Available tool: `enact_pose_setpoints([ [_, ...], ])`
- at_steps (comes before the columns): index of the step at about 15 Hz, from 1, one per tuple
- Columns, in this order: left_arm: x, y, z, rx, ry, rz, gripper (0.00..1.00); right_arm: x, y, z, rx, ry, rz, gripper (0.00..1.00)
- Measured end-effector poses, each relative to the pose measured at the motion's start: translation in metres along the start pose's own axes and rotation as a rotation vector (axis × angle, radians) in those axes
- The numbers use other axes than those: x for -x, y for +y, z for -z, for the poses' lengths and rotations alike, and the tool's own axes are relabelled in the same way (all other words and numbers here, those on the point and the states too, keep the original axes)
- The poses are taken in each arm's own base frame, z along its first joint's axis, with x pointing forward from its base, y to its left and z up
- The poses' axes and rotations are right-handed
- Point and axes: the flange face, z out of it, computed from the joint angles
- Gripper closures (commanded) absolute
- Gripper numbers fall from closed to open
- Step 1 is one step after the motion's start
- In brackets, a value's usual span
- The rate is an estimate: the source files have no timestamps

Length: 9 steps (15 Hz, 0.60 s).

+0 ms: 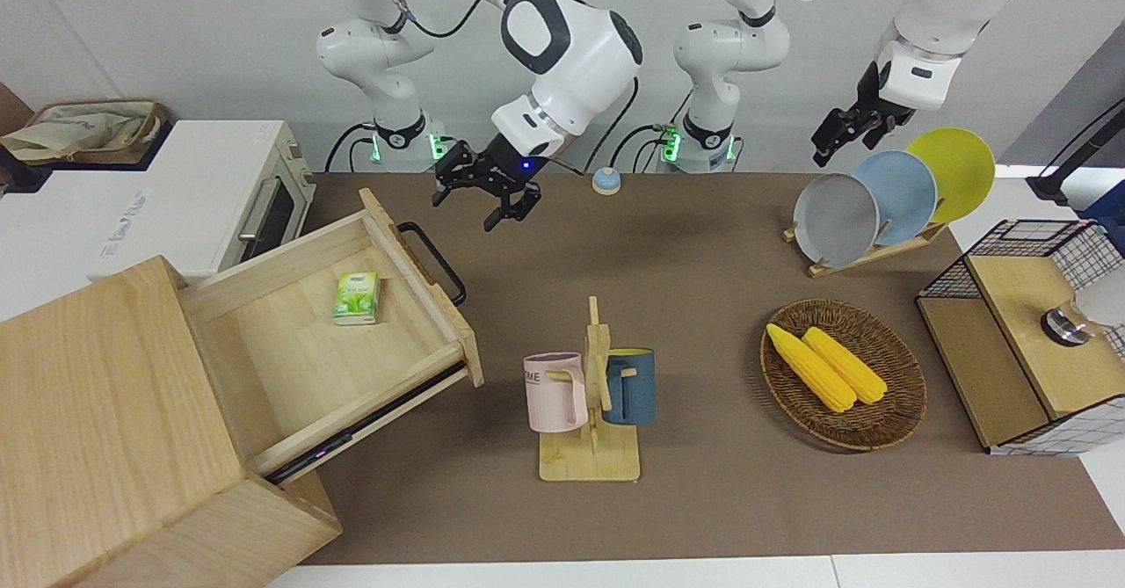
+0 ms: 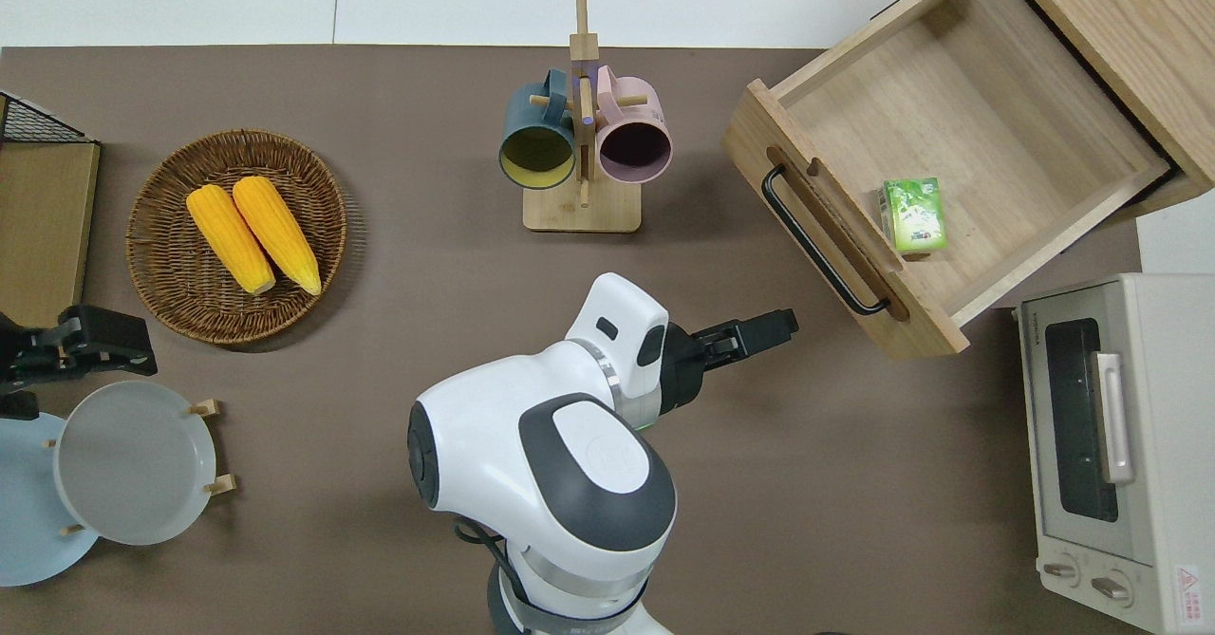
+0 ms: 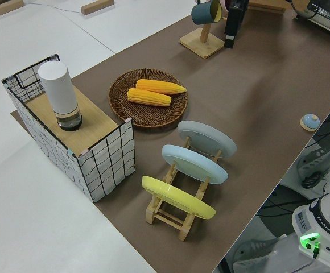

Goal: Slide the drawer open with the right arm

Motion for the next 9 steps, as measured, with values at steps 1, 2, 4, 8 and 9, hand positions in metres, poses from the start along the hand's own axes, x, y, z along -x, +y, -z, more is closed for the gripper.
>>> enact_pose_setpoints([
  [1,0.000,0.000,0.000,0.000,0.000,0.000,0.01,-0.001,0.010,0.002,-0.044,-0.015,-0.020,0.017],
  [2,0.000,0.000,0.000,0.000,0.000,0.000,0.01,-0.001,0.019,0.003,-0.085,-0.032,-0.041,0.017],
  [4,0.000,0.000,0.000,0.000,0.000,0.000,0.01,-0.003,0.043,0.002,-0.184,-0.080,-0.092,0.019],
  [8,0.000,0.000,0.000,0.000,0.000,0.000,0.01,-0.006,0.107,0.002,-0.367,-0.152,-0.213,0.017],
  [9,0.000,0.000,0.000,0.000,0.000,0.000,0.01,-0.005,0.121,0.002,-0.402,-0.165,-0.227,0.017],
])
